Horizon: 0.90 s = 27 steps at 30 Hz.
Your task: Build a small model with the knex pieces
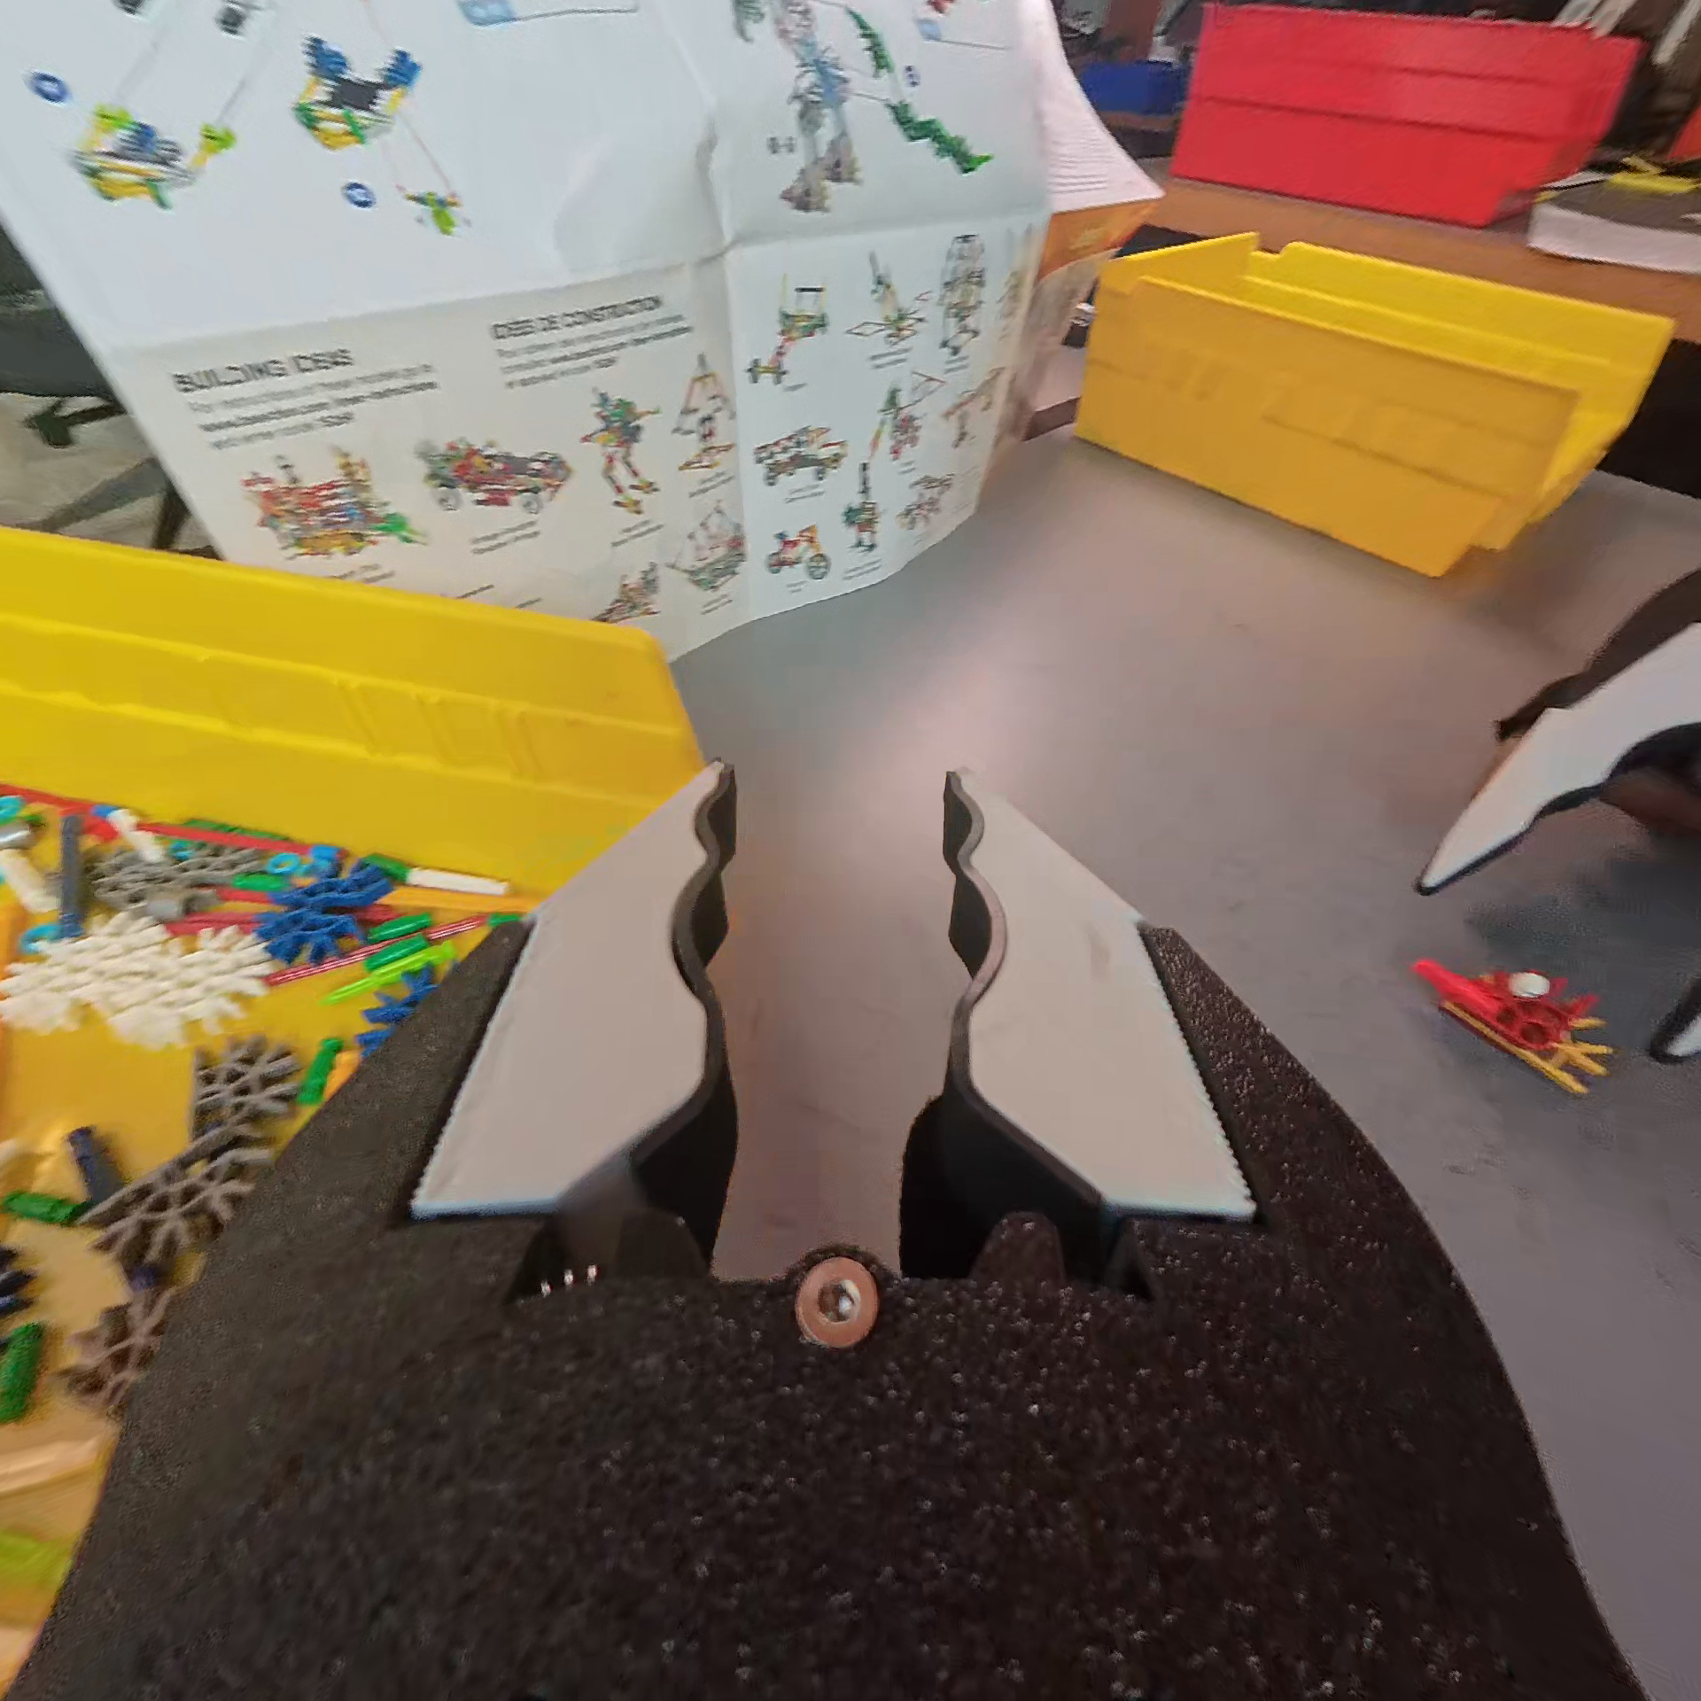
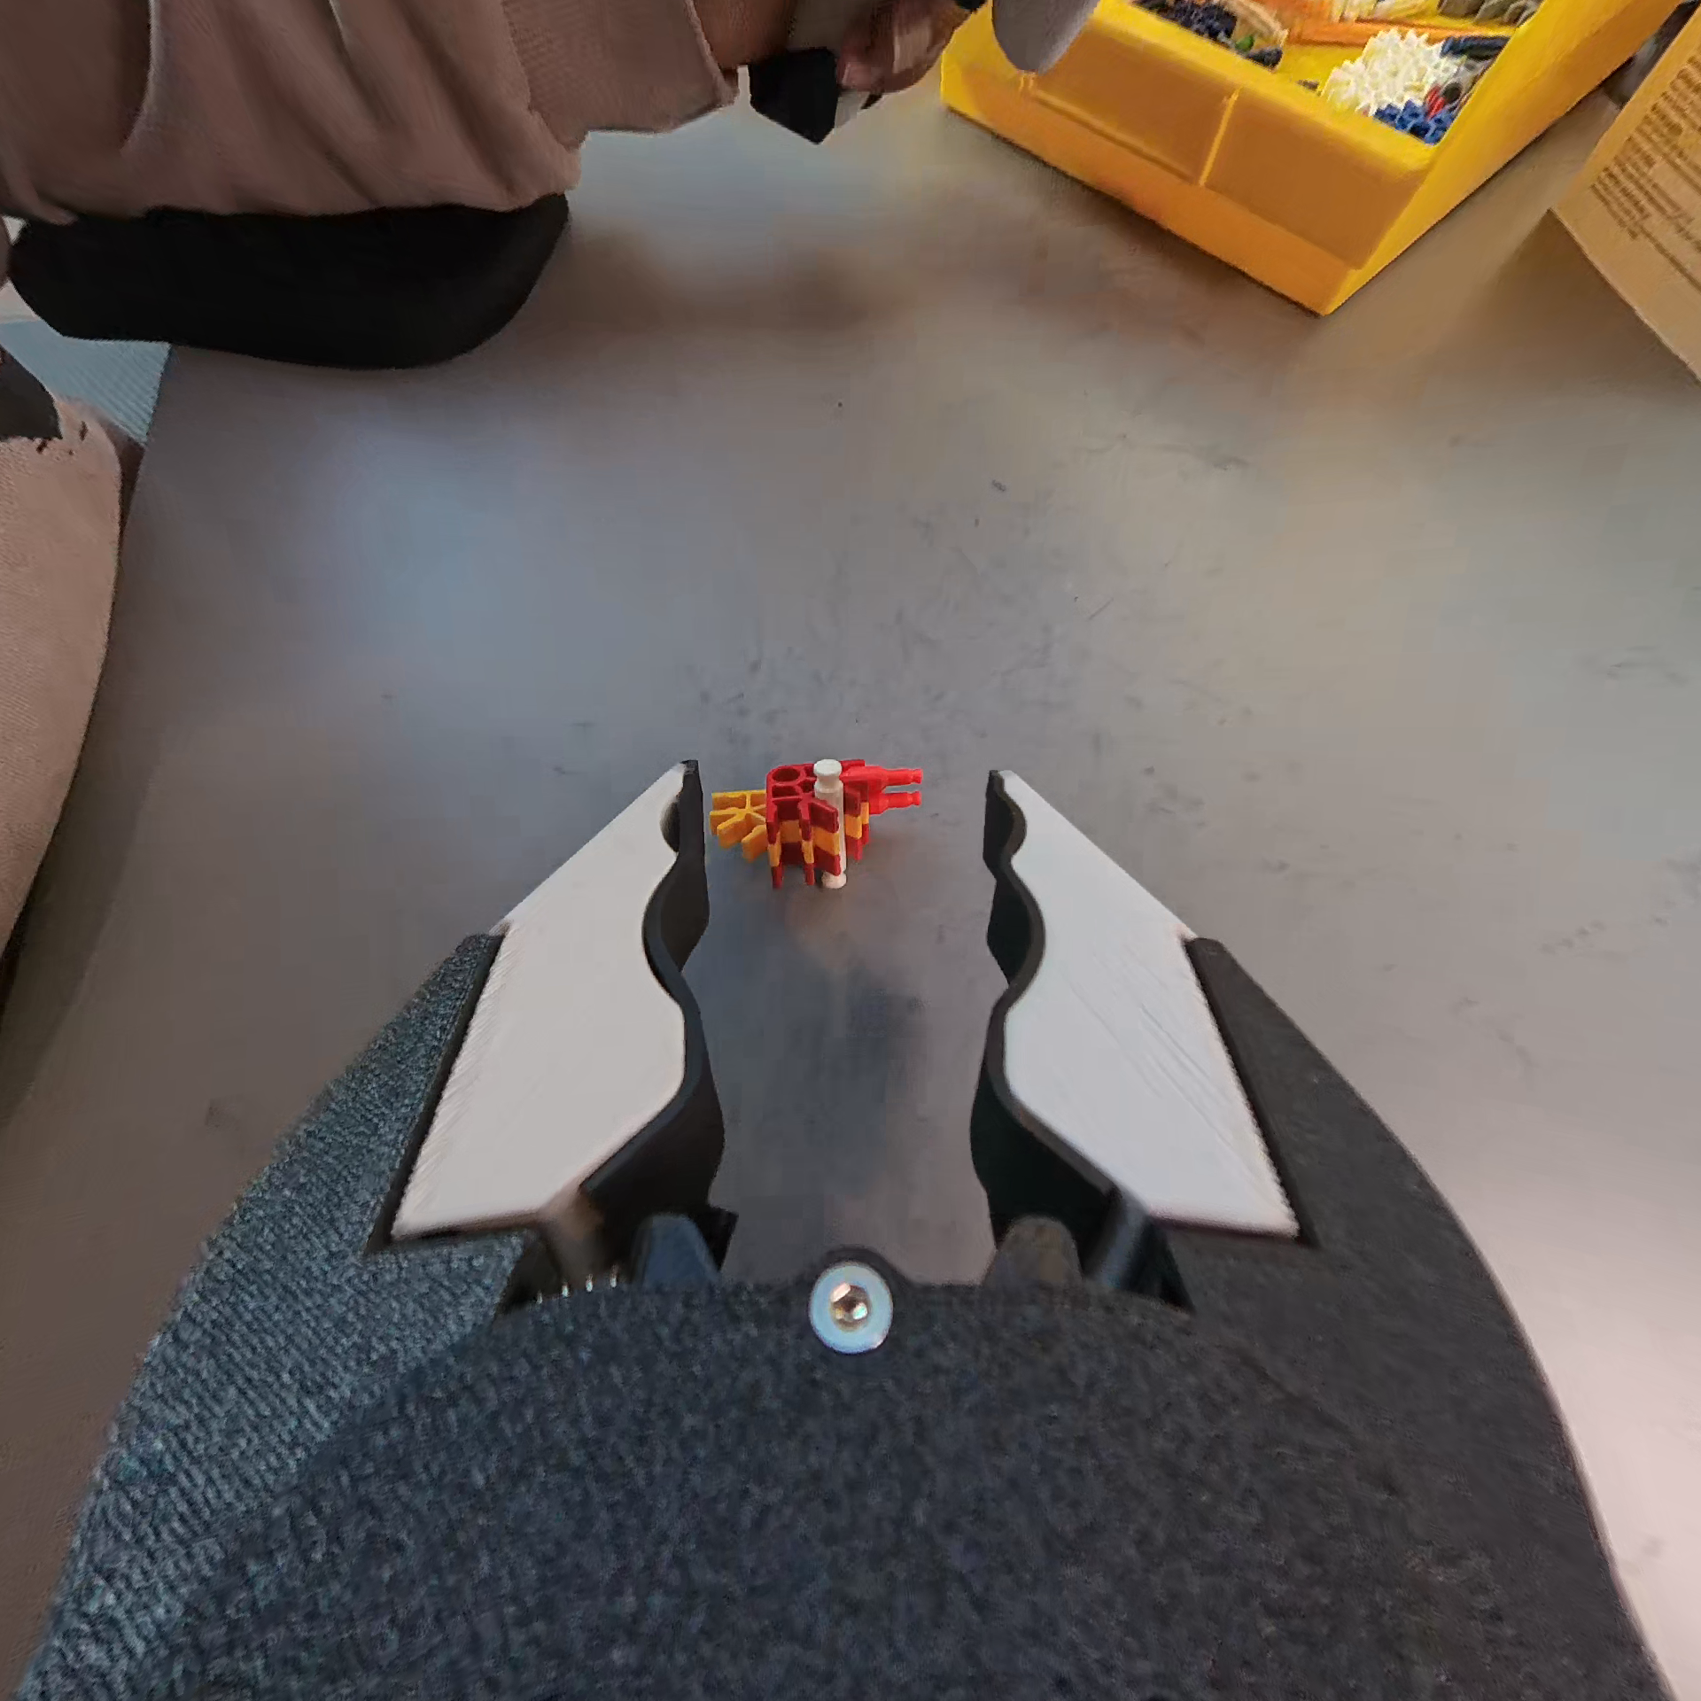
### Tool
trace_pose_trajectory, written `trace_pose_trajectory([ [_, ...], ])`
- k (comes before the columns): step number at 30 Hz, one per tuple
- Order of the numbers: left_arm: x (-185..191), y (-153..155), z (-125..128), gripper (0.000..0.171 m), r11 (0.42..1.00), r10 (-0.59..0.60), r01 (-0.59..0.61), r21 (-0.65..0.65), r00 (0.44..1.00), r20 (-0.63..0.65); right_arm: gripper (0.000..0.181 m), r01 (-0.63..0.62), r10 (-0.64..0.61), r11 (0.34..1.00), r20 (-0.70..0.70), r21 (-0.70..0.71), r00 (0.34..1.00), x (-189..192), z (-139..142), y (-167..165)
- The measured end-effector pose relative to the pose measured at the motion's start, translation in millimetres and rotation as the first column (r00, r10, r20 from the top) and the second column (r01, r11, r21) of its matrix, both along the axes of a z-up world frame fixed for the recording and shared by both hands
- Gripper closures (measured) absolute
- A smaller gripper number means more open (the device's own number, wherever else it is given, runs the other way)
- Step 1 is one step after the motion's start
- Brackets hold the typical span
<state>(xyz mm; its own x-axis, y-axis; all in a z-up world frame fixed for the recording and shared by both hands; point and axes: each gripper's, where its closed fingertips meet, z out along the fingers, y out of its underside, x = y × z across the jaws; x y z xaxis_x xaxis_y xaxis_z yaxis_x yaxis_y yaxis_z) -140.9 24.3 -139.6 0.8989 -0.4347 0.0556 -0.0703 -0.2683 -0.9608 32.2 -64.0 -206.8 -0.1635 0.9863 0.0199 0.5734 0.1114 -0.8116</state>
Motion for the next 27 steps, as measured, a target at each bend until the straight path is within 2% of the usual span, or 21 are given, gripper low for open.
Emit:
trace_pose_trajectory([
  [5, 66.5, -17.4, -12.2, 0.129, 0.963, -0.267, 0.267, -0.042, 0.964, 0.014, 0.131, -0.020, 0.019, 1.000, 0.071, 0.021, 0.997, 6.1, -12.3, -3.5],
  [10, 123.1, -48.1, -32.1, 0.136, 0.862, -0.487, 0.488, -0.140, 0.872, 0.045, 0.138, -0.012, 0.011, 1.000, 0.098, 0.017, 0.995, 4.3, -18.0, -2.5],
  [12, 138.5, -59.9, -40.1, 0.139, 0.817, -0.535, 0.541, -0.199, 0.840, 0.085, 0.149, -0.035, 0.032, 0.999, 0.120, 0.018, 0.992, 4.4, -21.8, -6.5],
  [15, 150.3, -69.5, -49.9, 0.143, 0.779, -0.552, 0.566, -0.269, 0.823, 0.134, 0.150, -0.052, 0.041, 0.995, 0.114, 0.088, 0.993, 2.5, -20.8, -7.4],
  [18, 153.9, -70.7, -52.6, 0.147, 0.766, -0.523, 0.564, -0.307, 0.826, 0.211, 0.151, -0.038, 0.022, 0.965, 0.064, 0.260, 0.998, -1.7, -13.0, 2.3],
  [20, 153.9, -66.8, -47.0, 0.149, 0.773, -0.484, 0.558, -0.301, 0.826, 0.287, 0.150, -0.025, 0.011, 0.915, 0.035, 0.403, 0.999, -3.6, -6.4, 10.7],
  [23, 153.3, -60.7, -40.5, 0.152, 0.780, -0.430, 0.552, -0.294, 0.815, 0.389, 0.150, -0.014, 0.015, 0.842, 0.003, 0.539, 1.000, -7.9, 2.6, 13.2],
  [27, 154.8, -58.6, -33.6, 0.164, 0.792, -0.413, 0.549, -0.268, 0.804, 0.428, 0.150, -0.026, 0.007, 0.733, 0.030, 0.679, 1.000, -10.9, 4.9, 15.4],
])
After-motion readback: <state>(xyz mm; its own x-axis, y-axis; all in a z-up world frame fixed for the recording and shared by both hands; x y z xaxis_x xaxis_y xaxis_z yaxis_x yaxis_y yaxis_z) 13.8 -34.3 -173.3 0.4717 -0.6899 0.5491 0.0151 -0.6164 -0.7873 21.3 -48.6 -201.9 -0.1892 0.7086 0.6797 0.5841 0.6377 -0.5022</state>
